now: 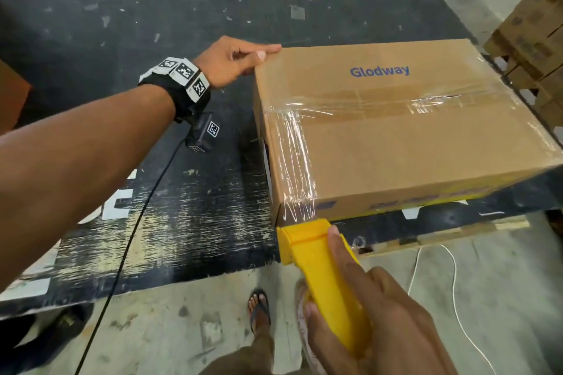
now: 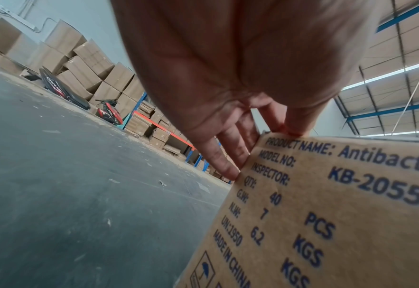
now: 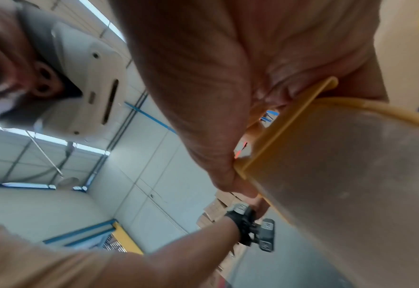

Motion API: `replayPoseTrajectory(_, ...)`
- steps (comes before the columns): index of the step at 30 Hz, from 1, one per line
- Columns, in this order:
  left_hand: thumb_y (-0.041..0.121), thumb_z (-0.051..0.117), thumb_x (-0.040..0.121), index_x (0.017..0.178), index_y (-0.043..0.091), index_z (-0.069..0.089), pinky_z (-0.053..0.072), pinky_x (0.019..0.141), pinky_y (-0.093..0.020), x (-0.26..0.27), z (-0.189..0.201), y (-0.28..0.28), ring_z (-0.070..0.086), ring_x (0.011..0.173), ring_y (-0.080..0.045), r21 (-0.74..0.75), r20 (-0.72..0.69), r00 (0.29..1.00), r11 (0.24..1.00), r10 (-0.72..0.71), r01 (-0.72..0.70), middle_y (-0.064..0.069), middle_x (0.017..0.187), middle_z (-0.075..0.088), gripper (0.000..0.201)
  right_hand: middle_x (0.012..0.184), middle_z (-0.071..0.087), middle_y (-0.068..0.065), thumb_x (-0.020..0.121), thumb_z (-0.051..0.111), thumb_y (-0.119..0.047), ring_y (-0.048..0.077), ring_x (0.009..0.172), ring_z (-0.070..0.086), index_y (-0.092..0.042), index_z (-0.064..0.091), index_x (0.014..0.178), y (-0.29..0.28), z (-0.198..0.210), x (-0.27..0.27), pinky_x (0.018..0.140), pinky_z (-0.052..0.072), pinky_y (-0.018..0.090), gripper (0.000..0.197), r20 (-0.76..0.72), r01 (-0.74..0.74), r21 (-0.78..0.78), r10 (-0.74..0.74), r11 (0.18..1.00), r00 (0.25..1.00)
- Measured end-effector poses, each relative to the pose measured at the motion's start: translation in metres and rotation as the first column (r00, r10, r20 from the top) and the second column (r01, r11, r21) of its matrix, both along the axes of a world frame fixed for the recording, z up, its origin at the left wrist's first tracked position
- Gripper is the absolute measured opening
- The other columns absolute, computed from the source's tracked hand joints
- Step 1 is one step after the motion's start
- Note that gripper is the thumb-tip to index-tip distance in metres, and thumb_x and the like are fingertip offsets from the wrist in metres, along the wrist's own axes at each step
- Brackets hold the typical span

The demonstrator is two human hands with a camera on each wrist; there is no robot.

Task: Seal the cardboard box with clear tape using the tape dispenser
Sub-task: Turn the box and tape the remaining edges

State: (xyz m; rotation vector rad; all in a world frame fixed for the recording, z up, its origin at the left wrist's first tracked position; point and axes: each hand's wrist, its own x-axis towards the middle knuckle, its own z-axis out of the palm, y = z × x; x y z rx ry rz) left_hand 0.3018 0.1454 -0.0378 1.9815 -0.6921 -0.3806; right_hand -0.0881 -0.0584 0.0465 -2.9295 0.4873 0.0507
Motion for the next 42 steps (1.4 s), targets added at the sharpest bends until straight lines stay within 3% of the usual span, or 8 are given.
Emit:
replayPoseTrajectory(3, 0.029, 0.053, 0.104, 0.139, 0.027, 0.061, 0.050, 0.111, -0.032, 0.001, -0.003, 0.000, 0.061, 0.132, -0.012, -0.010, -0.012, 1.000, 1.000, 0.004, -0.004, 0.002, 0.142, 0.065, 0.036, 0.095, 0.049, -0.009, 0.071, 0.034, -0.079, 0.009, 0.077, 0.051, -0.073, -0.004, 0.143, 0.044, -0.030, 0.000, 0.070, 0.039, 0.015, 0.081, -0.260, -0.079, 0.348, 0.177, 0.934, 0.949)
replayPoseTrajectory(7, 0.035, 0.049, 0.105, 0.139, 0.028, 0.062, 0.043, 0.118, -0.039, -0.004, -0.002, -0.002, 0.058, 0.135, -0.012, 0.045, 0.087, 0.995, 0.998, 0.043, -0.047, 0.002, 0.144, 0.064, 0.037, 0.120, 0.064, 0.001, 0.087, 0.050, -0.064, 0.019, 0.111, 0.060, -0.049, 0.022, 0.156, 0.021, -0.092, -0.003, 0.084, 0.044, 0.027, 0.076, -0.459, 0.070, 0.460, 0.170, 0.885, 0.872)
replayPoseTrajectory(12, 0.039, 0.045, 0.106, 0.135, 0.025, 0.067, 0.034, 0.122, -0.044, -0.070, 0.007, -0.005, 0.047, 0.144, -0.015, 0.024, 0.416, 0.906, 0.994, 0.084, -0.103, -0.004, 0.151, 0.057, 0.039, 0.120, 0.069, -0.009, 0.086, 0.063, -0.056, 0.005, 0.097, 0.064, -0.048, 0.038, 0.150, -0.004, -0.110, 0.000, 0.084, 0.053, 0.027, 0.069, -0.265, 0.011, 0.622, 0.197, 0.783, 0.944)
replayPoseTrajectory(19, 0.061, 0.073, 0.082, 0.146, 0.031, 0.055, 0.005, 0.129, -0.057, -0.215, 0.002, 0.000, 0.024, 0.158, -0.011, 0.243, 0.462, 0.830, 0.945, -0.311, 0.219, 0.005, 0.165, 0.039, 0.072, 0.136, 0.063, -0.019, 0.076, 0.059, -0.070, 0.004, 0.119, 0.061, -0.045, 0.042, 0.150, -0.025, -0.111, 0.000, 0.098, 0.052, 0.033, 0.080, -0.149, -0.011, 0.697, 0.160, 0.717, 0.976)
replayPoseTrajectory(23, 0.049, 0.068, 0.093, 0.146, 0.034, 0.055, 0.014, 0.127, -0.059, -0.221, -0.007, -0.001, 0.023, 0.159, -0.014, 0.289, 0.536, 0.792, 0.945, -0.294, 0.155, 0.007, 0.164, 0.039, 0.057, 0.137, 0.060, -0.027, 0.078, 0.068, -0.062, -0.002, 0.124, 0.057, -0.052, 0.045, 0.145, -0.035, -0.111, -0.007, 0.101, 0.051, 0.030, 0.071, -0.063, -0.036, 0.736, 0.121, 0.676, 0.991)
replayPoseTrajectory(31, 0.052, 0.076, 0.085, 0.140, 0.032, 0.060, 0.018, 0.126, -0.058, -0.235, 0.011, -0.018, 0.026, 0.157, -0.011, 0.181, 0.458, 0.872, 0.978, -0.173, 0.099, 0.010, 0.157, 0.049, 0.061, 0.139, 0.058, -0.021, 0.079, 0.078, -0.035, 0.006, 0.123, 0.059, -0.047, 0.049, 0.142, -0.080, -0.096, -0.038, 0.101, 0.053, 0.037, 0.071, 0.119, -0.056, 0.778, -0.059, 0.625, 0.991)
replayPoseTrajectory(36, 0.041, 0.077, 0.087, 0.132, 0.032, 0.067, 0.026, 0.125, -0.052, -0.245, 0.038, -0.086, 0.034, 0.152, -0.009, -0.002, 0.430, 0.897, 0.994, -0.100, 0.111, 0.012, 0.145, 0.058, 0.048, 0.139, 0.059, -0.018, 0.086, 0.073, -0.015, 0.005, 0.124, 0.059, -0.040, 0.051, 0.142, -0.124, -0.078, -0.053, 0.095, 0.047, 0.015, 0.066, 0.265, -0.088, 0.790, -0.208, 0.607, 0.942)
replayPoseTrajectory(42, 0.044, 0.070, 0.089, 0.133, 0.040, 0.064, 0.030, 0.122, -0.034, -0.255, 0.050, -0.204, 0.036, 0.146, 0.000, 0.030, 0.423, 0.887, 0.981, -0.185, 0.190, 0.019, 0.142, 0.055, 0.044, 0.135, 0.063, -0.018, 0.089, 0.067, -0.005, 0.004, 0.120, 0.063, -0.032, 0.053, 0.144, -0.197, -0.056, -0.056, 0.092, 0.051, 0.015, 0.063, 0.412, -0.128, 0.794, -0.371, 0.594, 0.832)
